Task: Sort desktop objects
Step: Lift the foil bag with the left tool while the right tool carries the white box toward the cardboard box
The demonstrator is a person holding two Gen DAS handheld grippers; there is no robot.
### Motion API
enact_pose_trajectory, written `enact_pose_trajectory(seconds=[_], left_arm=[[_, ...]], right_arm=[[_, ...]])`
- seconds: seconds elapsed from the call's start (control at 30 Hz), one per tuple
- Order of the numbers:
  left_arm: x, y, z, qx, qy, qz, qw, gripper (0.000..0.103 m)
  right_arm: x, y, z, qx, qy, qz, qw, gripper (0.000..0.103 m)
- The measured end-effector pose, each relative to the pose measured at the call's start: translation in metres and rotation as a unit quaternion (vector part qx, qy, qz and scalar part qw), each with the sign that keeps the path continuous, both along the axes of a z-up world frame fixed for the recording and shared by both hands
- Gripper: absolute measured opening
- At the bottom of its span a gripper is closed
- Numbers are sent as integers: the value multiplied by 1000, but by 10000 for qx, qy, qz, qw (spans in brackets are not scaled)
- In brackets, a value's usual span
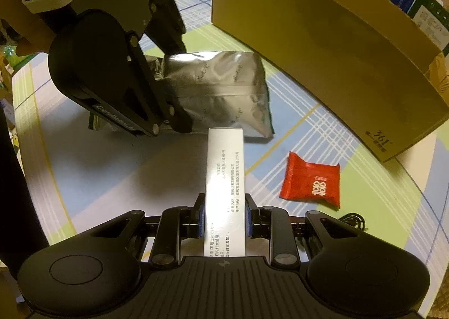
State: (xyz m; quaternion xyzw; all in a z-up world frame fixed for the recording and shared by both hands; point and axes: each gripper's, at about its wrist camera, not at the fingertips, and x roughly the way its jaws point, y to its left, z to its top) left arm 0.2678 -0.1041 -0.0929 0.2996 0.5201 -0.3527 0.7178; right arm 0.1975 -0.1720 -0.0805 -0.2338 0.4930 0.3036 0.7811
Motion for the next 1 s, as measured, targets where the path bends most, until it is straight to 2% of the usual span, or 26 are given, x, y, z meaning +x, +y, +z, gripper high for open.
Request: enact_pose_trajectory(seconds=[0.23, 0.5, 0.77, 1.0], left_arm=[[-1, 5, 2, -56, 102, 113, 9999, 29], [-6, 13, 22, -78, 78, 223, 9997, 29], [-19, 29, 68, -124, -156, 331, 9993, 29], [-22, 39, 113, -131, -446, 416, 9981, 29]], right_arm=[[3, -9, 6, 88, -52, -154, 9998, 23], [-7, -14, 30, 209, -191, -306, 9991, 23], [-12, -19, 61, 357, -434, -456, 9974, 23], [-20, -14, 101, 432, -697, -496, 9954, 23]])
